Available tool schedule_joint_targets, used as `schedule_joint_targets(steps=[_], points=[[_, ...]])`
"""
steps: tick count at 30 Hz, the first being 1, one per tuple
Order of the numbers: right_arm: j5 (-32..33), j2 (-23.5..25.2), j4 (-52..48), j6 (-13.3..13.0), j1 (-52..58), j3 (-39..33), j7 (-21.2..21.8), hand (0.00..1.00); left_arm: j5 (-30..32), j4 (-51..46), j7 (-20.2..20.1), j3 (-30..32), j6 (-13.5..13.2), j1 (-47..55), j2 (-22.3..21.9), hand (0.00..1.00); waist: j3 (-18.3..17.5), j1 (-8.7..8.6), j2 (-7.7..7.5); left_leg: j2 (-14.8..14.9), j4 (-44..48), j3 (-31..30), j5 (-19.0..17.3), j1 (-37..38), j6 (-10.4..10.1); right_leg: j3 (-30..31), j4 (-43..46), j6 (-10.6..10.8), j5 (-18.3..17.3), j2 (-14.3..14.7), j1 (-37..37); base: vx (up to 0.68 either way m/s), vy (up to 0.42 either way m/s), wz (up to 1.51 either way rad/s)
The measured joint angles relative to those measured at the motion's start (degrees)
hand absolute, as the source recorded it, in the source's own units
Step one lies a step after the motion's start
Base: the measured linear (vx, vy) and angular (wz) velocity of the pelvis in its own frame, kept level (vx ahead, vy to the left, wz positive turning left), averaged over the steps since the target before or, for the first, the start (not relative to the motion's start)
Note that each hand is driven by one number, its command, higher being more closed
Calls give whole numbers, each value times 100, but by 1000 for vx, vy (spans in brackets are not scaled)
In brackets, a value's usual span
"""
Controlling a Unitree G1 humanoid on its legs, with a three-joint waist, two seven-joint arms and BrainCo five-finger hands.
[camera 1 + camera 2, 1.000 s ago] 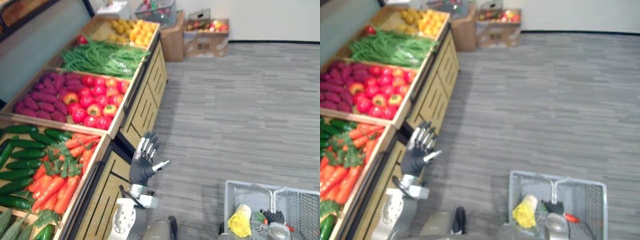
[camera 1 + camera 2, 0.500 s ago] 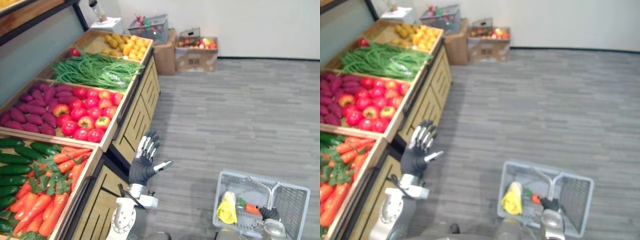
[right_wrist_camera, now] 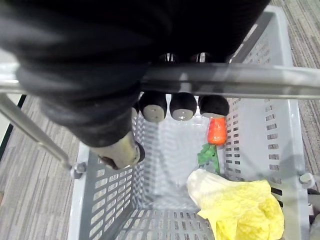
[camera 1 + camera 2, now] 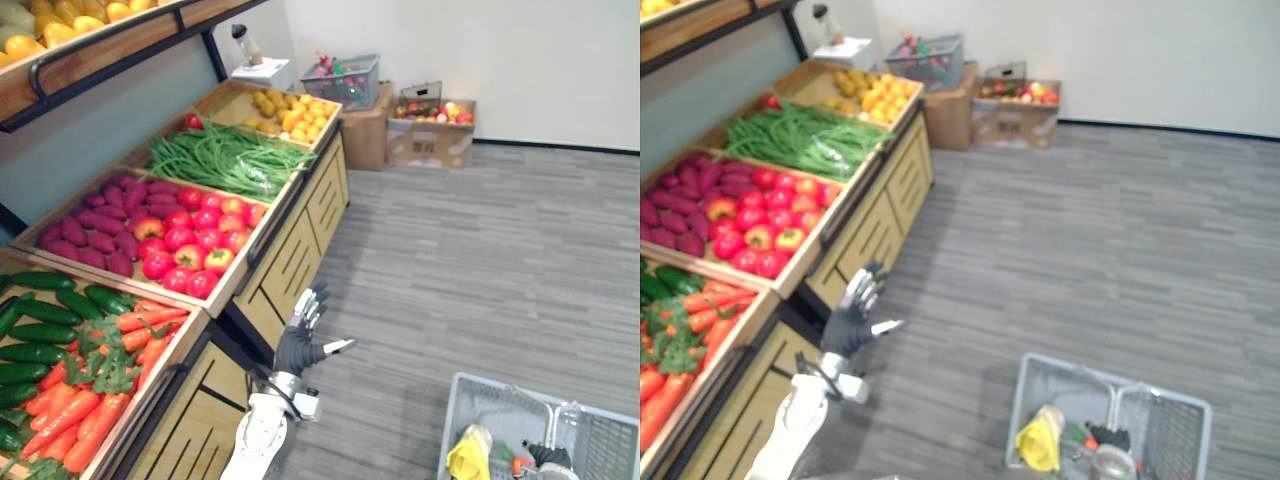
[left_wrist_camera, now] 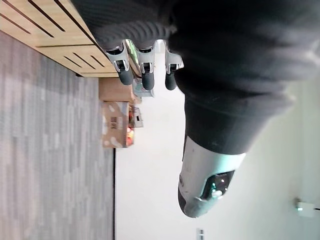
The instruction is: Pick vegetable in the basket
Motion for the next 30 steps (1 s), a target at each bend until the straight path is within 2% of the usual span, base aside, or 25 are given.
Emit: schedule_joint_targets(steps=[2,5,8,10,12,15,17,21,24,30], points=[[0,16,35,0,4,15,0,100,408,758,18,-9,61,-9,78,0,-4,-18,-24,-49,-132,18,-6,20,-7,1,-402,31,251,1,126,-21,57,-2],[8,52,35,-2,27,37,-1,100,905,1287,45,-43,71,13,351,0,-17,-29,-87,-116,-235,52,-56,25,-48,14,-708,56,494,-33,201,-74,79,-3],[6,117,33,-27,72,126,-3,100,1275,2009,103,2,50,-16,399,0,-54,-37,-167,-124,-219,121,-124,68,-63,61,-813,62,589,-36,257,-84,45,-13],[5,150,34,-52,81,151,-2,100,1565,2995,108,99,85,-137,385,0,-58,-36,-181,-123,-202,201,-167,136,-85,159,-821,69,597,-29,291,-90,18,-24],[7,162,34,-113,109,157,1,100,2033,4293,117,327,288,-358,367,0,-69,-101,-184,-112,-199,250,-211,140,-104,190,-847,73,593,-26,277,-98,2,-12],[50,163,47,-158,126,136,20,100,2533,5566,154,753,491,-528,263,0,-65,-161,-187,-97,-220,340,-230,223,-136,296,-848,77,592,-4,254,-40,-3,-18],[100,165,131,-154,128,108,35,100,2933,6541,203,1217,768,-669,104,0,-70,-168,-186,-70,-232,448,-234,343,-142,376,-849,86,599,26,309,27,7,-22],[95,180,316,-162,118,50,107,100,3319,6990,207,1711,993,-672,-11,0,-74,-167,-187,-65,-282,484,-238,445,-148,425,-849,85,599,39,337,36,15,-9],[80,196,474,-148,121,-71,255,100,3331,7139,137,2084,1180,-663,-137,0,-74,-168,-185,-61,-324,485,-238,524,-148,418,-849,86,600,48,363,66,24,0],[90,248,748,-146,119,-403,288,100,3233,7143,268,2754,1313,-660,-448,0,-66,-166,-176,-68,-404,463,-237,594,-147,327,-853,87,599,41,427,27,13,3]])
